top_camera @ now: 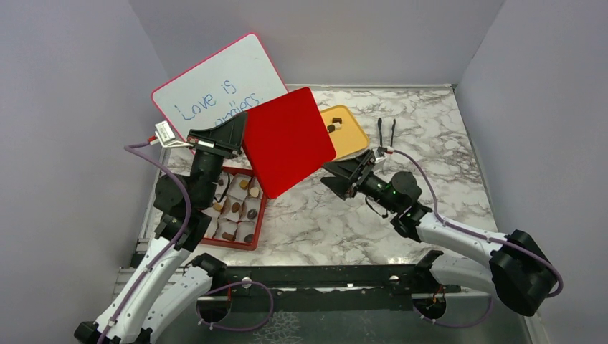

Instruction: Pack the chocolate

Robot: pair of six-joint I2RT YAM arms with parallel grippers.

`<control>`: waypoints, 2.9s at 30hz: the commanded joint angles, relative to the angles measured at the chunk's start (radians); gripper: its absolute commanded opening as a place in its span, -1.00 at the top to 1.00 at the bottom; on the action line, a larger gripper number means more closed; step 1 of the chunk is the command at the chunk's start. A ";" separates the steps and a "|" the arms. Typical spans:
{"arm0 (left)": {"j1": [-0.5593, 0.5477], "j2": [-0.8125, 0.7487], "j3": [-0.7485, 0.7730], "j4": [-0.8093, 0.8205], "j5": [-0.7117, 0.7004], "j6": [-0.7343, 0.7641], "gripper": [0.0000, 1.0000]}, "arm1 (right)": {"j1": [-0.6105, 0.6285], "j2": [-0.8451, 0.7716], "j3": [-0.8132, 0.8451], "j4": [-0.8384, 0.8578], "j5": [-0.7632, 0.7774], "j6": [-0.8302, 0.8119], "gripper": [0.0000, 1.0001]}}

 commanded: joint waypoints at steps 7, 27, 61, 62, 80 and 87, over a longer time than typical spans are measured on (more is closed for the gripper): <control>0.000 0.018 -0.006 0.147 -0.009 -0.123 1.00 | 0.021 0.128 0.122 0.293 0.008 0.144 -0.75; 0.000 -0.089 -0.139 0.127 -0.127 0.047 0.36 | 0.039 0.252 0.118 0.611 0.135 0.125 0.59; 0.000 0.122 0.396 -0.820 -0.412 0.831 -0.98 | 0.044 0.798 0.548 0.322 -0.359 -0.117 0.82; 0.000 0.142 0.417 -0.842 -0.397 0.818 -0.98 | 0.048 0.814 0.574 0.303 -0.370 -0.131 0.81; 0.142 0.349 0.495 -0.899 -0.185 0.593 -0.98 | 0.145 1.066 0.882 0.202 -0.559 -0.177 0.81; 0.396 0.395 0.415 -0.852 0.025 0.437 -0.90 | 0.148 1.084 0.838 0.268 -0.519 -0.161 0.82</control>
